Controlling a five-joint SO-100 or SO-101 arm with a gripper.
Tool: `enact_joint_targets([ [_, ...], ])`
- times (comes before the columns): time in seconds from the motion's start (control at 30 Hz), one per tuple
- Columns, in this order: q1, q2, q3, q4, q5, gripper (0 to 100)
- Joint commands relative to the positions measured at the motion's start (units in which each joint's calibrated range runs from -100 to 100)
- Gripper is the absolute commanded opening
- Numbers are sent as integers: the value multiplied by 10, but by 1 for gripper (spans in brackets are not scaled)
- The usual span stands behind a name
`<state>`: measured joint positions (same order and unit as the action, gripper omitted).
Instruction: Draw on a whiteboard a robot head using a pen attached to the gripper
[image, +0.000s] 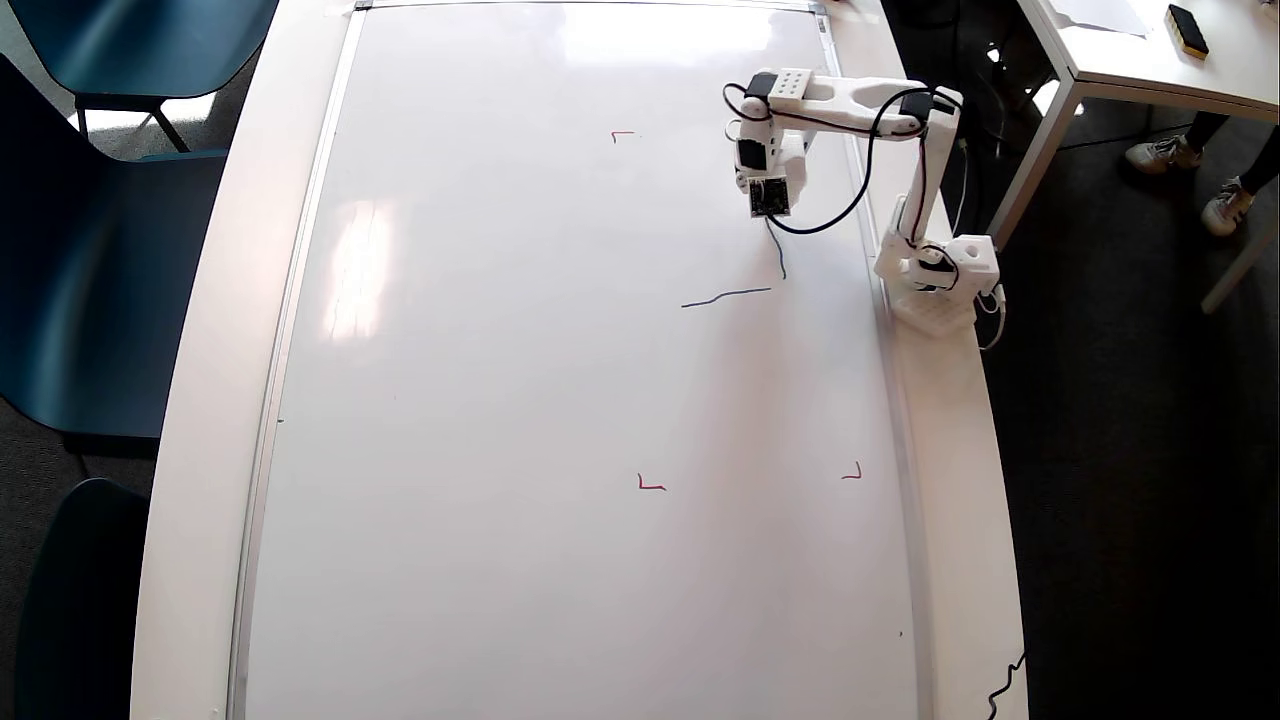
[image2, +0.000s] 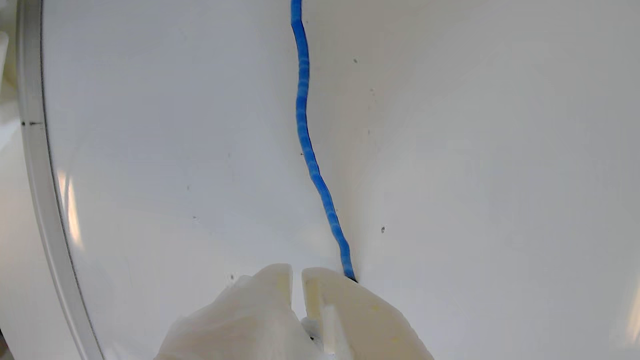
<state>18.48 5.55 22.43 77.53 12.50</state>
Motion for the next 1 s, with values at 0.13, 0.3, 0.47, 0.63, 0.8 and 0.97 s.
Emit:
enact_joint_targets([
  [0.13,51,6,-12,-5,7,1],
  [0.3,82,7,-41,-2,8,1],
  [0.47,101,8,-51,-4,18,1],
  [0.63,124,17,-53,-4,28,1],
  [0.8,143,68,-125,3,29,1],
  [0.97,147,108,-190,4,30,1],
])
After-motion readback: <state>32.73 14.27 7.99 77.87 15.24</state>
